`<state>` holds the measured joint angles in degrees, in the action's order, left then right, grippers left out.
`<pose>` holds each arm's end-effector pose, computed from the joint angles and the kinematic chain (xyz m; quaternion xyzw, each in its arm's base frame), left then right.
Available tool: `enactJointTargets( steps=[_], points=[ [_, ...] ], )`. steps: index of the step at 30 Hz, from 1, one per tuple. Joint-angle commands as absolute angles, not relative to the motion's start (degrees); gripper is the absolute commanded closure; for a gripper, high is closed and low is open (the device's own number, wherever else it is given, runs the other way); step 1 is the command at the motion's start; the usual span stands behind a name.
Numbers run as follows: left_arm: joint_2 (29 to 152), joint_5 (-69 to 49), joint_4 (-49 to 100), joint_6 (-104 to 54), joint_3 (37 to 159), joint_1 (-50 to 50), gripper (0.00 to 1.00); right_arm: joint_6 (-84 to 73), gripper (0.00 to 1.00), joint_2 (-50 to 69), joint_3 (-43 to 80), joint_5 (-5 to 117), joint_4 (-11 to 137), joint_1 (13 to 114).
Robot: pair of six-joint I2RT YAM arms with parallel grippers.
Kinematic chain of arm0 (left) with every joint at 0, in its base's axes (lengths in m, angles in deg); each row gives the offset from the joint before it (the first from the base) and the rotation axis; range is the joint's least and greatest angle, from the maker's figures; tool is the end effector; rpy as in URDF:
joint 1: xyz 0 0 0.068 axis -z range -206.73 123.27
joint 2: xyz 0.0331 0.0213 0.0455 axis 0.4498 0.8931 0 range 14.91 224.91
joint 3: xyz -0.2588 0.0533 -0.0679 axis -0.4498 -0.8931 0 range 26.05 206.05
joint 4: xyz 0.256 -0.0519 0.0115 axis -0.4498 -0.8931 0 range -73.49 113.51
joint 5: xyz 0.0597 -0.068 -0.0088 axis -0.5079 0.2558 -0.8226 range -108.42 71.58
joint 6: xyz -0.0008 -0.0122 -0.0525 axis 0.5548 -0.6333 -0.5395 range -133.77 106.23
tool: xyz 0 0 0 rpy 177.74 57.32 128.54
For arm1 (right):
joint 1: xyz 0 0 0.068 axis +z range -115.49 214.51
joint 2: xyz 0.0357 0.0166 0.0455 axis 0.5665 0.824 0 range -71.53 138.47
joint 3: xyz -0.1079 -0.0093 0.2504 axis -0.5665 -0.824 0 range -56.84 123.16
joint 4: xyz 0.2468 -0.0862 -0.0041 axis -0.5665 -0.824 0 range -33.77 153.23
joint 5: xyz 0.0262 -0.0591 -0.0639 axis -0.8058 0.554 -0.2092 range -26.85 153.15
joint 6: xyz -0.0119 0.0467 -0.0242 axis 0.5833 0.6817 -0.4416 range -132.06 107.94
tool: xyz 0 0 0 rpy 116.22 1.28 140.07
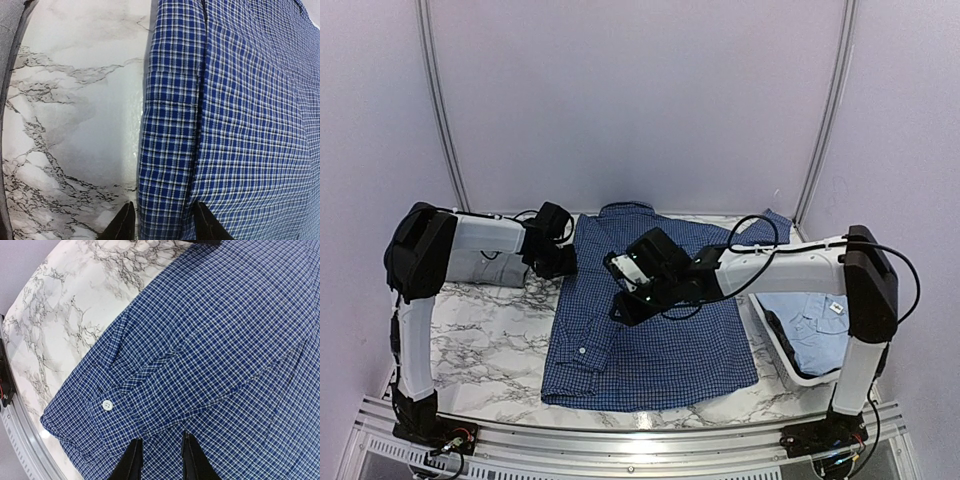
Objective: Fold and stack the long sleeve shirts
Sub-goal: Move the 1/3-folded shirt to the center of the board.
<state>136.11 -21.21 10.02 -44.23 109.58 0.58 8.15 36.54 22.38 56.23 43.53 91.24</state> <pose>0.4060 -0.2077 0.1517 -0.0340 0.9423 -0.1404 0.3020 0.2256 0.3517 0.2168 -0.3128 0.8799 0.2639 0.2415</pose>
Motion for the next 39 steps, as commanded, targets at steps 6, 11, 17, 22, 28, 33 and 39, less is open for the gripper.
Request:
enactJointTargets(
  steps=[6,11,17,22,28,33,39],
  points=[
    [140.06,-21.54,5.76,-45.21,110.81,0.25,0.60,8.20,0.76,33.71,21.39,59.57,43.55,88.80],
    [139.80,-21.63,5.66,-45.62,110.31,0.21,0.79,8.08,0.76,33.03,20.64,60.91,43.29,88.31],
    [138.12,-22.20,5.62,-44.80,107.81,-2.16,1.00,7.82,0.75,31.76,19.15,65.49,42.59,87.75],
    [136.49,-21.19,5.42,-41.22,106.10,-6.57,1.00,7.81,0.74,30.21,17.22,67.03,42.65,86.33],
    [135.66,-21.24,3.89,-39.04,105.19,-11.07,1.00,8.21,0.74,28.36,13.98,68.84,42.84,85.10],
    [135.79,-18.90,3.22,-38.07,106.66,-11.88,0.94,9.47,0.74,26.65,9.20,68.89,43.52,84.99],
    [133.46,-18.60,3.05,-37.75,108.19,-11.51,0.82,12.65,0.73,22.44,2.21,68.18,44.38,85.03]
  ],
)
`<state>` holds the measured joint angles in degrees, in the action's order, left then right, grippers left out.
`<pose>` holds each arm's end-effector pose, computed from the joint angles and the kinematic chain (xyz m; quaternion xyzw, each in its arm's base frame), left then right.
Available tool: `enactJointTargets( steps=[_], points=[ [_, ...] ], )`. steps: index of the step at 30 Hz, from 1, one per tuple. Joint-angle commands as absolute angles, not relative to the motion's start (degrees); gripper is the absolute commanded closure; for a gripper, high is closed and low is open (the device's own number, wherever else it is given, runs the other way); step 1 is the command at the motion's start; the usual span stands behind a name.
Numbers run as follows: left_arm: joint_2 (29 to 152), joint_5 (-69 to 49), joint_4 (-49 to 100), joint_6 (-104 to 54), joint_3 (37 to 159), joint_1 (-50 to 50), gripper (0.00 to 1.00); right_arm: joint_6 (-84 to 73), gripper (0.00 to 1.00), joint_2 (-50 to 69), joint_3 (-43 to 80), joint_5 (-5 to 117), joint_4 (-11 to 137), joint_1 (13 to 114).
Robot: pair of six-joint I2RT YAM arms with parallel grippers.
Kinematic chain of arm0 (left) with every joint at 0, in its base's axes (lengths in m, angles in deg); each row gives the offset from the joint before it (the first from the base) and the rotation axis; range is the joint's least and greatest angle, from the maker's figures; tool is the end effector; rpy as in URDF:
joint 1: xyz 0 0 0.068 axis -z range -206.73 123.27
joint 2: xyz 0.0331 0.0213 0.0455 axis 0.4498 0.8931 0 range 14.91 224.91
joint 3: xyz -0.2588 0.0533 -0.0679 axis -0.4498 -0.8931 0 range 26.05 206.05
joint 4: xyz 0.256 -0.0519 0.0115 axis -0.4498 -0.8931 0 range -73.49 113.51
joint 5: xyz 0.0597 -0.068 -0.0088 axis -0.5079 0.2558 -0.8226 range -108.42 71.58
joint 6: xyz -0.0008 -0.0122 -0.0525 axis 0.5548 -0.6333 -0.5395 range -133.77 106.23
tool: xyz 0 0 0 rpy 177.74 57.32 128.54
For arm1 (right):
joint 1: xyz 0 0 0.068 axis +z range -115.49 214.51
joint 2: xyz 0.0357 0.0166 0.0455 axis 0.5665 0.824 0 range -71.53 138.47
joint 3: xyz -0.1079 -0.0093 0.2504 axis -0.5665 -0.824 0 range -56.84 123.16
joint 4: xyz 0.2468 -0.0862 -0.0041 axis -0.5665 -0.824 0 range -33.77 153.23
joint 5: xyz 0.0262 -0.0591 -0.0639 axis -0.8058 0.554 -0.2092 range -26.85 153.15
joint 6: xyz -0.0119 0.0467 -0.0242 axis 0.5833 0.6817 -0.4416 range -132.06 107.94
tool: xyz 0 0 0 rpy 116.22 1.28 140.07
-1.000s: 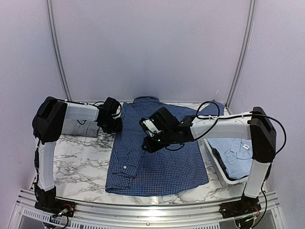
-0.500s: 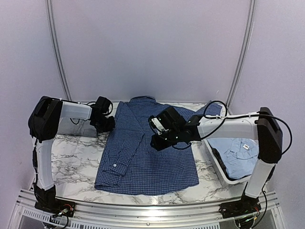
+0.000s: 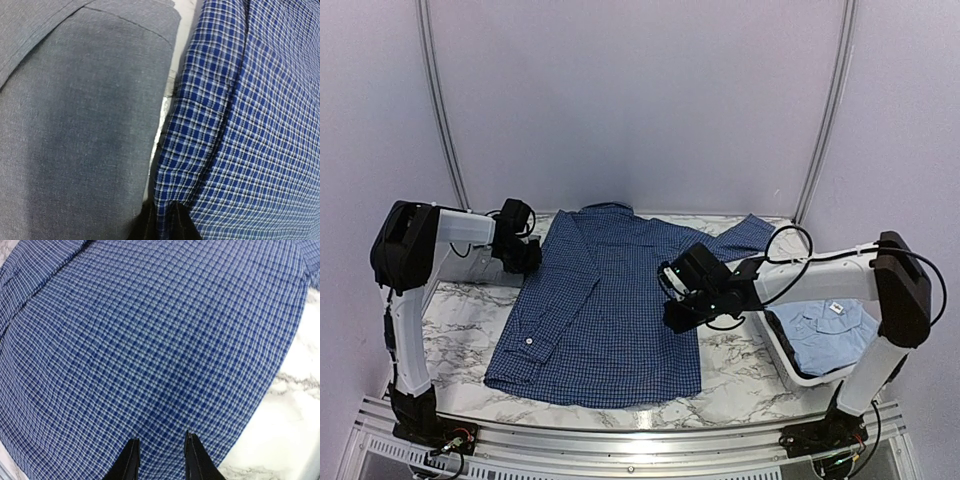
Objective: Fold and stack the long sleeve shirts
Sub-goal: Move the 1/3-folded shirt to the center of the board, then move the right arm to the center of the board with the 1/3-folded shirt.
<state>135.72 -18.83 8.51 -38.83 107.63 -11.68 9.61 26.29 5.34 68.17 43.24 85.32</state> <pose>0.4318 -0.1158 0.1428 -0.0841 0.9480 -0.1021 0.2896 0.2246 0.2707 0.1907 -0.2276 0.9270 0.1407 0.2628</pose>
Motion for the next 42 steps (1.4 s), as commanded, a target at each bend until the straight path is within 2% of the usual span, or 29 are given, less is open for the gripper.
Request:
enactJointTargets(
  steps=[1,5,7,11,18,29,33,42],
  points=[
    [132.90,-18.60,3.04,-37.65,108.41,-11.42,0.78,13.35,0.73,21.59,0.63,67.70,44.70,85.02],
    [130.29,-18.67,2.86,-37.27,109.37,-11.00,0.63,15.88,0.73,18.37,-5.04,66.40,44.76,85.84],
    [129.04,-18.97,2.63,-37.33,110.20,-10.64,0.59,16.97,0.73,17.07,-6.71,66.52,44.60,86.88],
    [126.66,-20.11,2.29,-37.41,111.07,-9.20,0.57,19.23,0.77,16.12,-7.74,67.38,43.99,90.84],
    [123.22,-20.09,2.07,-38.09,110.36,-5.01,0.57,23.88,0.90,17.29,-11.81,67.76,43.55,95.10],
    [117.64,-19.48,1.84,-39.05,106.24,0.62,0.57,33.70,0.92,14.14,-18.32,69.18,39.60,102.47],
    [116.22,-19.13,1.38,-38.75,105.23,1.66,0.57,34.74,0.91,11.32,-17.71,70.23,36.95,103.33],
    [113.88,-19.07,1.07,-39.14,103.95,6.08,0.57,22.99,0.74,11.37,-5.07,72.38,37.71,92.89]
  ],
)
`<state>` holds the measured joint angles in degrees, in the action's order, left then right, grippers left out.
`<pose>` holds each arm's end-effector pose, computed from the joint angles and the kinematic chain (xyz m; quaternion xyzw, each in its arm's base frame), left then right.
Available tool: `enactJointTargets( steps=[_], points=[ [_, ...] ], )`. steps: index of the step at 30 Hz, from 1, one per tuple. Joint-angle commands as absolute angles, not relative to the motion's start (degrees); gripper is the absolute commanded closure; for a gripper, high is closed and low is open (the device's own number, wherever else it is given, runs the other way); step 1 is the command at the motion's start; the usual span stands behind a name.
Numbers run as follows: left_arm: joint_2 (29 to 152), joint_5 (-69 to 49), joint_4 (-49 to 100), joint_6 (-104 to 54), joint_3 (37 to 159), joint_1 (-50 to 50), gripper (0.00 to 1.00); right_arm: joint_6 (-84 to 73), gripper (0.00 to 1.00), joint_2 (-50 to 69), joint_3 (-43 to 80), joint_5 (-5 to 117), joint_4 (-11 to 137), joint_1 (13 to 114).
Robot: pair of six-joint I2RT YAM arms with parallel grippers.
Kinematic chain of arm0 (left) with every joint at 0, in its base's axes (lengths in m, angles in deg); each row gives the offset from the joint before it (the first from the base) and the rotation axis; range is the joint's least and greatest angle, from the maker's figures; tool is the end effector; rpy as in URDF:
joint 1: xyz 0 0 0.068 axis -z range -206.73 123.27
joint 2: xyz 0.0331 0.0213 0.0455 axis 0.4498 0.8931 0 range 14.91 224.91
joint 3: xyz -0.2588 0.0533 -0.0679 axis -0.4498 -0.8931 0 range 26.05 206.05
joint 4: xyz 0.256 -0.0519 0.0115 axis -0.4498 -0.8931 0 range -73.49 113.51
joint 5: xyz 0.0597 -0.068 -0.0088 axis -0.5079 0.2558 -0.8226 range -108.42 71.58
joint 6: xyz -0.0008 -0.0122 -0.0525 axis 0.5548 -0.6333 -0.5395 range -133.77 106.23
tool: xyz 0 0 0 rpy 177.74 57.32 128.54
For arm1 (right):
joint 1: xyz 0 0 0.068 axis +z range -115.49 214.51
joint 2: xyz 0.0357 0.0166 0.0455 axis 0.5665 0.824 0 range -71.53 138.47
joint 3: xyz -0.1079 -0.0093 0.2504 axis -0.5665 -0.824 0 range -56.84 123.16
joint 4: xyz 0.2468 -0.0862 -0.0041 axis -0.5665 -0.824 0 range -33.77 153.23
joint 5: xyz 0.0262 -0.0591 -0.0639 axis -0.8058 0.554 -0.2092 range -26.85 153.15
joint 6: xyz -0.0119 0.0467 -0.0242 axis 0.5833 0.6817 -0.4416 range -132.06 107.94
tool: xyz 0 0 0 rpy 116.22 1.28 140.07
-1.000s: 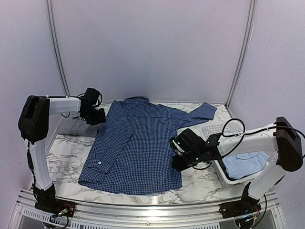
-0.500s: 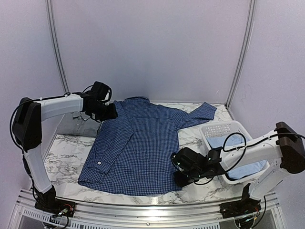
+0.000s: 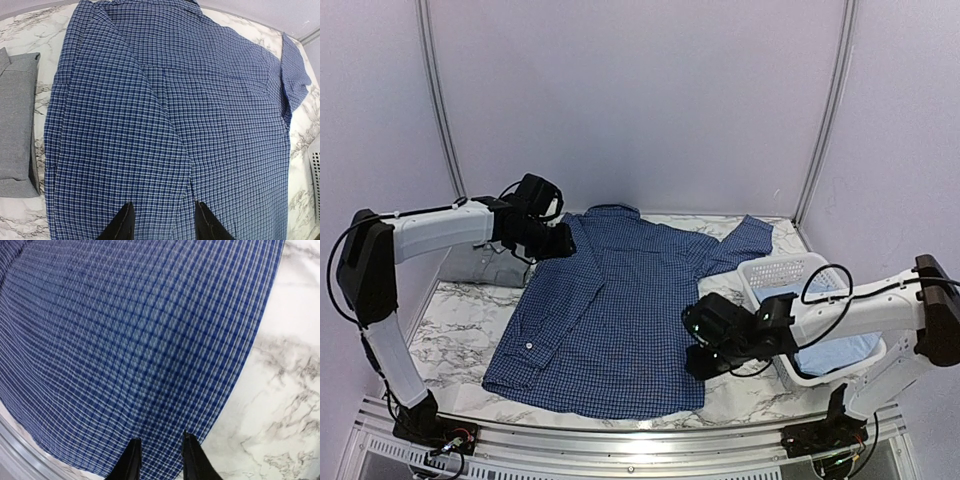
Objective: Fold and stack the long sleeve shirts
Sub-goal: Move the right arm to the center of the board with the 1/3-folded shirt, then move the bin to the corner of the board.
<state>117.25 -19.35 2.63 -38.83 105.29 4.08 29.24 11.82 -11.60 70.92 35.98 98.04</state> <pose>0.3475 -0.2065 0.2543 0.0430 0.9194 -0.1765 0.3488 0.1223 0.2349 0.1724 -0.1737 0.9592 0.1283 0.1823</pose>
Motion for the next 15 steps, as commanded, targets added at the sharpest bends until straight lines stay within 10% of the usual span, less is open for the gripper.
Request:
enactJointTargets(
  steps=[1,15],
  points=[
    [113.61,-19.20,1.06,-39.31,103.72,6.54,0.57,21.75,0.73,11.66,-3.56,72.38,38.03,91.20],
    [111.63,-20.49,1.36,-40.74,101.55,14.74,0.57,6.73,0.65,21.82,18.92,70.87,43.21,62.17]
  ],
)
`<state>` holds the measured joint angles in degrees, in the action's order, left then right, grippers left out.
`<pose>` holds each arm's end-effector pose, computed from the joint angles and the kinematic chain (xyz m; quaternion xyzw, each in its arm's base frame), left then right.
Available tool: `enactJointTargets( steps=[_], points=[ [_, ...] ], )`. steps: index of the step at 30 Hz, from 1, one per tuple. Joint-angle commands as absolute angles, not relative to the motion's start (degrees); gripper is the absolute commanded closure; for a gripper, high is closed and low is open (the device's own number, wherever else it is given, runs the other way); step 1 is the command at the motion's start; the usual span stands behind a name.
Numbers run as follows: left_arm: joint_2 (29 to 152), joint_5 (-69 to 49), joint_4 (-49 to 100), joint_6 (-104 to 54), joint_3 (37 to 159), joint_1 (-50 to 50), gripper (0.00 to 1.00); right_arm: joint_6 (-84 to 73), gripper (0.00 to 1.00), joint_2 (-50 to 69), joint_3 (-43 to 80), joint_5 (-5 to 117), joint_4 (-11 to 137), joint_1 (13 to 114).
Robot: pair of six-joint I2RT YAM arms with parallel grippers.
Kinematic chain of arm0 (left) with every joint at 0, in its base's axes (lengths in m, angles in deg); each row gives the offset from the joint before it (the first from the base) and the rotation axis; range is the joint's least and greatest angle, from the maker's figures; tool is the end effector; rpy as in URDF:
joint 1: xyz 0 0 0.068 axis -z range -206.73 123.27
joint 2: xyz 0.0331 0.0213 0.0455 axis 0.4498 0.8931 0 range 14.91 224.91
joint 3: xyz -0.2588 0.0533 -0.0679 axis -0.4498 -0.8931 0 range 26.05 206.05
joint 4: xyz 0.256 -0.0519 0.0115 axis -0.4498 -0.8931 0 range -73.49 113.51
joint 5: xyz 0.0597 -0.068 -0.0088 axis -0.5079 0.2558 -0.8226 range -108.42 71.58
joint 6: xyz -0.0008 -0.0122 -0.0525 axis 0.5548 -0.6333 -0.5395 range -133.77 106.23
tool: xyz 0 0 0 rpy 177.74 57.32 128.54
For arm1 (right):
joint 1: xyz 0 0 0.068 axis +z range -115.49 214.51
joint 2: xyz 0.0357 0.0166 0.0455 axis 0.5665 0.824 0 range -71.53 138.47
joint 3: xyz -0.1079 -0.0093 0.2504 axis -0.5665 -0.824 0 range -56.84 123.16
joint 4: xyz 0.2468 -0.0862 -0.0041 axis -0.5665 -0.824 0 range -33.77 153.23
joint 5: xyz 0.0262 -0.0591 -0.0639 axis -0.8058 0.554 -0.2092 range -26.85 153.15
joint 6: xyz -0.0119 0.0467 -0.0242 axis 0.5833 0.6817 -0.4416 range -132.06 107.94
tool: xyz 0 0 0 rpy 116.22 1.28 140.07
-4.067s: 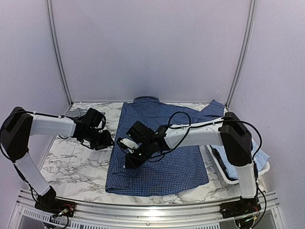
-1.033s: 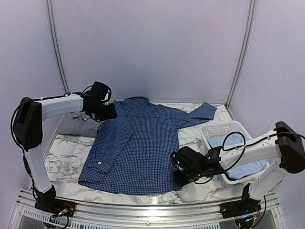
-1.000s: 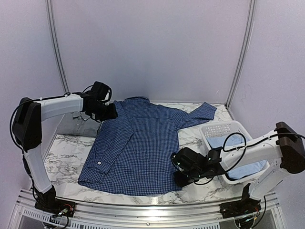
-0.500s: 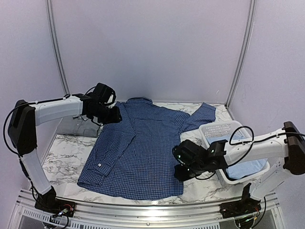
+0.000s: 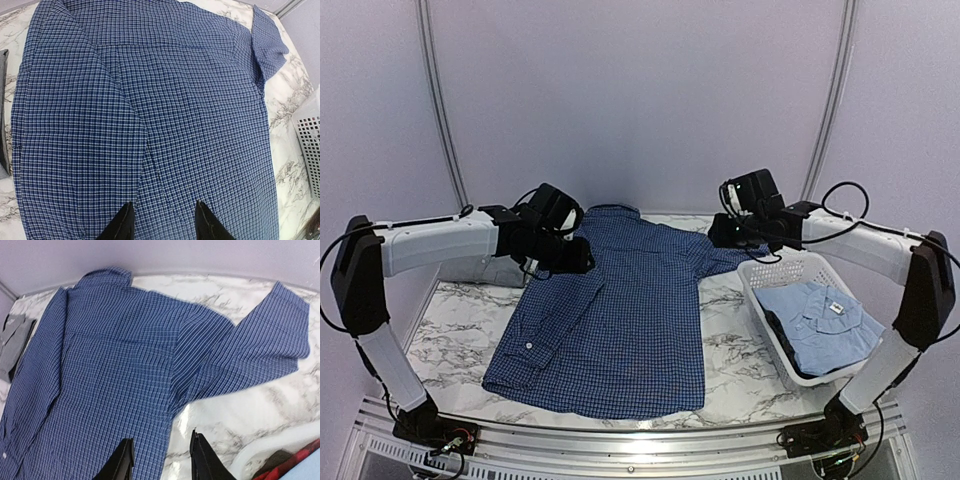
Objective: Fold and stack the long sleeve shirts
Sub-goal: Move the bin to the corner of the board.
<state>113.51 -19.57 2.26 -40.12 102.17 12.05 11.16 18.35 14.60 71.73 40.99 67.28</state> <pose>0.3029 -0.2425 0.2605 0.0957 0.9146 -0.2037 0.3360 0.3002 0.1870 0.2857 -0.0443 0.9057 0.1352 0.3993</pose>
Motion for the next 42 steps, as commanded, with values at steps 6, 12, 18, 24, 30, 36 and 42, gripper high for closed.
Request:
enactJointTargets(
  steps=[6,12,18,24,30,36,42],
  points=[
    [112.78,-22.02,1.59,-41.55,101.87,19.63,0.57,4.48,0.62,31.69,27.43,71.64,44.13,53.69],
    [113.04,-22.29,1.67,-42.33,101.92,23.21,0.57,2.33,0.59,46.12,44.59,74.66,38.26,47.58],
    [112.74,-22.02,2.10,-41.96,101.02,24.39,0.57,4.57,0.55,55.07,56.52,69.67,33.63,46.20],
    [112.53,-21.92,2.41,-41.21,100.43,24.38,0.57,8.41,0.54,52.24,48.76,68.08,37.62,54.20],
    [110.92,-21.76,2.35,-40.78,98.83,24.38,0.57,12.69,0.55,42.66,31.26,69.78,43.40,61.91],
    [110.24,-21.30,2.51,-40.50,98.02,24.35,0.57,17.02,0.56,33.18,15.92,70.17,47.41,65.17],
    [110.82,-20.71,2.76,-40.18,98.53,24.38,0.57,17.68,0.56,31.50,12.43,73.44,46.36,63.32]
  ],
)
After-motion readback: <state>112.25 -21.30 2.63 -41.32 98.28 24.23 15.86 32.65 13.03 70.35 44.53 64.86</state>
